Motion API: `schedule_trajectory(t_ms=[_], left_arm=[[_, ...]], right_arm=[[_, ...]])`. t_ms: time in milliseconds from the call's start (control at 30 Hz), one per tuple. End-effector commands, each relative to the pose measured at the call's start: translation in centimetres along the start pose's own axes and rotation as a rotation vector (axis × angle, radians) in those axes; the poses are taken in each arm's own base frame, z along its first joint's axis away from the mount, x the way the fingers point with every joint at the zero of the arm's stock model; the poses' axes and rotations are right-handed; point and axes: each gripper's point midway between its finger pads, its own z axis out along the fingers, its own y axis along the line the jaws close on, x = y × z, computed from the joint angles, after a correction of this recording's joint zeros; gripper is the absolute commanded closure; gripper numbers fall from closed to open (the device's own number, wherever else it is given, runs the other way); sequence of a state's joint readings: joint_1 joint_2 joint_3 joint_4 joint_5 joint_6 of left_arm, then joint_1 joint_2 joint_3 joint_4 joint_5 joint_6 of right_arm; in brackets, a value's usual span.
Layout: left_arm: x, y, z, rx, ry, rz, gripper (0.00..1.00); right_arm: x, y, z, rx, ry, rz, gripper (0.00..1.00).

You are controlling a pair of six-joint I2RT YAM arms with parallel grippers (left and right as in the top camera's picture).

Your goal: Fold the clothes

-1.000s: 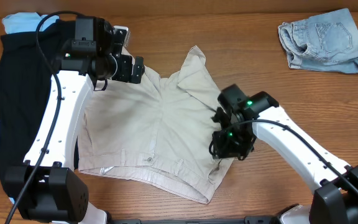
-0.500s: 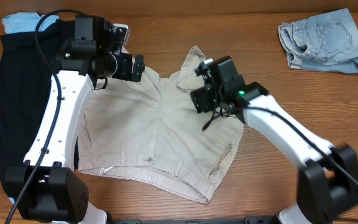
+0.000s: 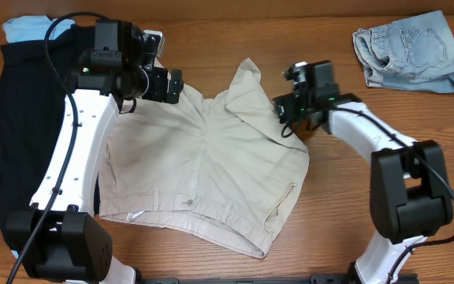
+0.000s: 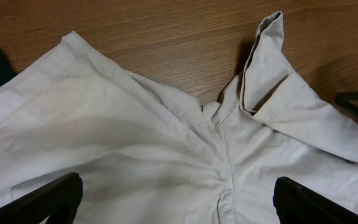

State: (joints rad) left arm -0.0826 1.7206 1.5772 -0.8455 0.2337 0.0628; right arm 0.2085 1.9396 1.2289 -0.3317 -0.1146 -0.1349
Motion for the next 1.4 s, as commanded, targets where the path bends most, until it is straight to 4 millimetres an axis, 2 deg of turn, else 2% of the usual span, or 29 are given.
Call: schedule_trajectory(t_ms=[0, 133, 300, 567, 867, 1000, 1067, 1200, 1233, 1367], left_arm=[[-0.1, 0.3, 0.2, -0.007, 0.002, 0.016, 0.0], [-0.1, 0.3, 0.2, -0.007, 0.002, 0.016, 0.0], [-0.1, 0.3, 0.2, -0.007, 0.002, 0.016, 0.0], [-0.1, 0.3, 0.2, -0.007, 0.002, 0.016, 0.0], [-0.1, 0.3, 0.2, -0.007, 0.003, 0.016, 0.0], [0.0, 0.3, 0.2, -0.007, 0.004, 0.016, 0.0], [0.0, 0.3, 0.2, -0.007, 0.006, 0.015, 0.0], [0.2, 0.3, 0.2, -0.007, 0.012, 0.014, 0.0], [0.2, 0.3, 0.2, -0.006, 0.013, 0.014, 0.0], [0.2, 0.3, 0.2, -0.006, 0.012, 0.014, 0.0]], right_arm=[[-1.7, 3.1, -0.9, -0.227, -0.067, -0.038, 0.16], [-2.6, 4.7, -1.1, -0.313, -0.115, -0.055, 0.17], [-2.6, 6.3, 0.4, -0.351, -0.124, -0.067, 0.21], [-2.9, 6.7, 0.9, -0.357, -0.127, -0.075, 0.27], [-1.0, 7.7, 3.3, -0.374, -0.077, -0.079, 0.3], [-1.4, 7.6, 3.5, -0.371, -0.094, -0.079, 0.36], [-2.0, 6.9, 3.5, -0.346, -0.105, -0.035, 0.45], [-3.6, 5.3, 3.0, -0.329, -0.126, 0.044, 0.82], [-4.1, 4.9, 2.7, -0.325, -0.132, 0.071, 0.88], [-6.5, 4.1, 0.3, -0.37, -0.174, 0.102, 0.93]])
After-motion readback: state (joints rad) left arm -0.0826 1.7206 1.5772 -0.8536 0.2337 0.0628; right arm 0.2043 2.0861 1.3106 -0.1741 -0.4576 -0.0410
